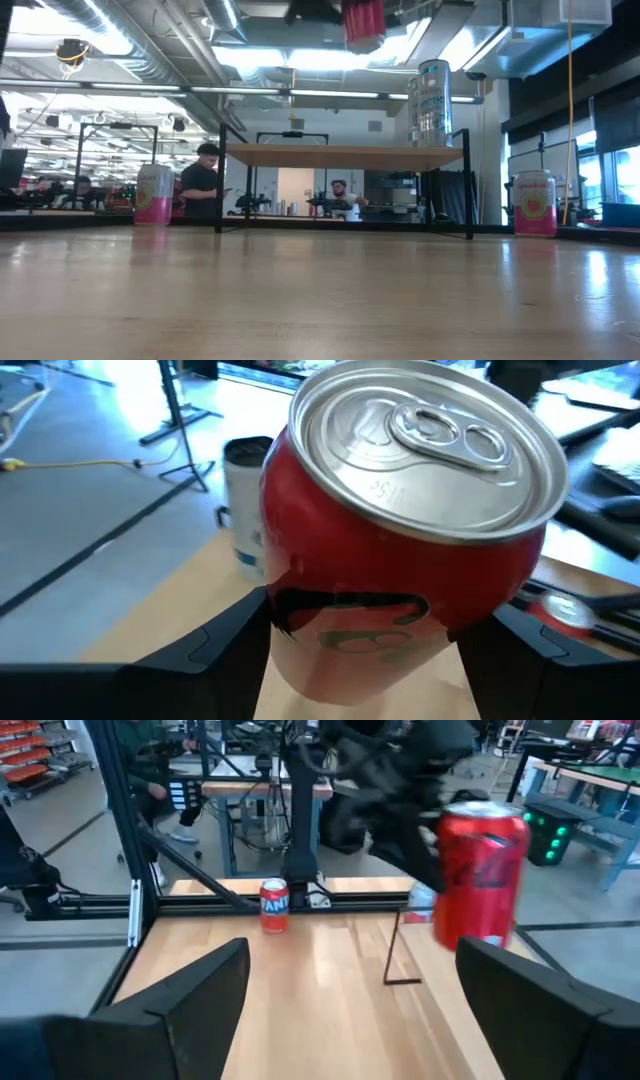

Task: Place canned beverage on shelf
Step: Put the left red-black soda can on the shelf, then put the red-black soda can on the shelf aligned with the other red-black soda can

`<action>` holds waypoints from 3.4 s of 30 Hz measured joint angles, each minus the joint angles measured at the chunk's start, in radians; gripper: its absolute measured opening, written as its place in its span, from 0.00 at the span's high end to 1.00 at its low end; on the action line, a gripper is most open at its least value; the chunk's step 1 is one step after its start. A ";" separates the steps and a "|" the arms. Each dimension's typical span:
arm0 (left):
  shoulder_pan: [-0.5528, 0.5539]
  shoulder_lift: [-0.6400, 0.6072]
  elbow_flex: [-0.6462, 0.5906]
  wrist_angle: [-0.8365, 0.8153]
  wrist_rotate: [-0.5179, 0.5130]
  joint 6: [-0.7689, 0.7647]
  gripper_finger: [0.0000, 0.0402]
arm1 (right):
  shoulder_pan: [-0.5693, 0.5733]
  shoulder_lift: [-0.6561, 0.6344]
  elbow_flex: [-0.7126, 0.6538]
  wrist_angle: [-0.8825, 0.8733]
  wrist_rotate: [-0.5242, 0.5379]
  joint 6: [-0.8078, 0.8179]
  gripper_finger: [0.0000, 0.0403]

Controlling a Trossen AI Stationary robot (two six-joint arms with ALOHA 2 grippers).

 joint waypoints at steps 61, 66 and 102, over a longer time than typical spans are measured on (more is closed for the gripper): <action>0.219 0.394 0.115 0.143 0.209 0.058 0.12 | 0.000 -0.006 -0.001 -0.209 0.171 0.078 0.15; 0.213 0.337 0.115 0.116 0.210 0.058 0.12 | 0.000 0.005 -0.001 -0.211 0.172 0.078 0.15; -0.389 -0.442 -0.377 -0.303 -0.053 -0.194 0.12 | 0.000 0.421 0.215 -0.326 -0.143 0.331 0.15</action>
